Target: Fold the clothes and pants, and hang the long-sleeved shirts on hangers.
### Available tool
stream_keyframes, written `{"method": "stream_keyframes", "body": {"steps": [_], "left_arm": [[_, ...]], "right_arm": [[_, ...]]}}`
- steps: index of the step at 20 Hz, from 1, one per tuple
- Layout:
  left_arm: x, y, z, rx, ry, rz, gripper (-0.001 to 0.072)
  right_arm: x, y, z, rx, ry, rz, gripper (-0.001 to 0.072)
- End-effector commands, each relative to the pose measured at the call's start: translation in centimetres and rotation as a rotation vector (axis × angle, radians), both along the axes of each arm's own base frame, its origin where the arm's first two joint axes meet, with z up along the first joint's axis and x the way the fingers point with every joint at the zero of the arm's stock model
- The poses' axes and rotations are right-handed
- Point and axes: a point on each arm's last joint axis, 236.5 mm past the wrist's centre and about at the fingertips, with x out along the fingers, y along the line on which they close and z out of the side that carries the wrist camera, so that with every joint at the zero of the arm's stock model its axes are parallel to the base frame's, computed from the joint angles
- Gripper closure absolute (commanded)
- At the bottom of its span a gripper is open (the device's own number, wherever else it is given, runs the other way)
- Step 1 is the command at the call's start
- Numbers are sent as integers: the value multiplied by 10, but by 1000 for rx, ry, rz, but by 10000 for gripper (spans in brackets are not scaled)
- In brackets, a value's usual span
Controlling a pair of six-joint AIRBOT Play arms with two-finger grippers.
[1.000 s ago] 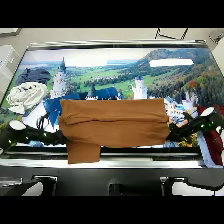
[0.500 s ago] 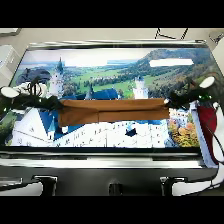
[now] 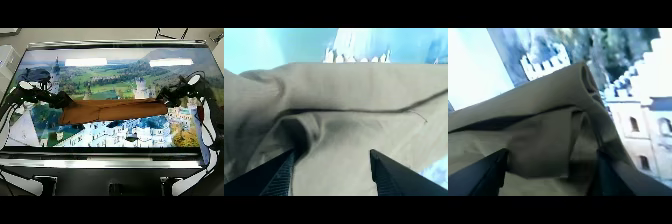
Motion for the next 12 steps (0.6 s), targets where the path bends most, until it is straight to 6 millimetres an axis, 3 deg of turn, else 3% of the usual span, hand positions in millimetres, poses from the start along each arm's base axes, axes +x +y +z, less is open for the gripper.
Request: {"method": "stream_keyframes", "body": {"steps": [1, 3, 5, 9, 10, 11, 12], "left_arm": [[-10, 7, 10, -36, 47, -45, 162], [-18, 11, 23, -53, 65, -71, 163], [-21, 11, 33, -53, 55, -81, 163], [-21, -3, 55, -61, 7, -102, 164], [-21, -9, 61, -71, -5, -109, 164], [-21, -15, 67, -83, -16, -116, 165], [-21, -21, 72, -90, -28, -125, 166]], "right_arm": [[-13, -25, 10, -10, 35, 8, 28], [-28, -39, 4, 7, 96, -10, 7], [-36, -37, -9, 30, 148, -2, -2], [-36, -1, -33, 138, 203, 16, 3], [-34, 5, -36, 150, 205, 12, 37], [-29, 9, -38, 148, 191, 7, 183], [-23, 12, -37, 141, 166, 6, 427]]}}
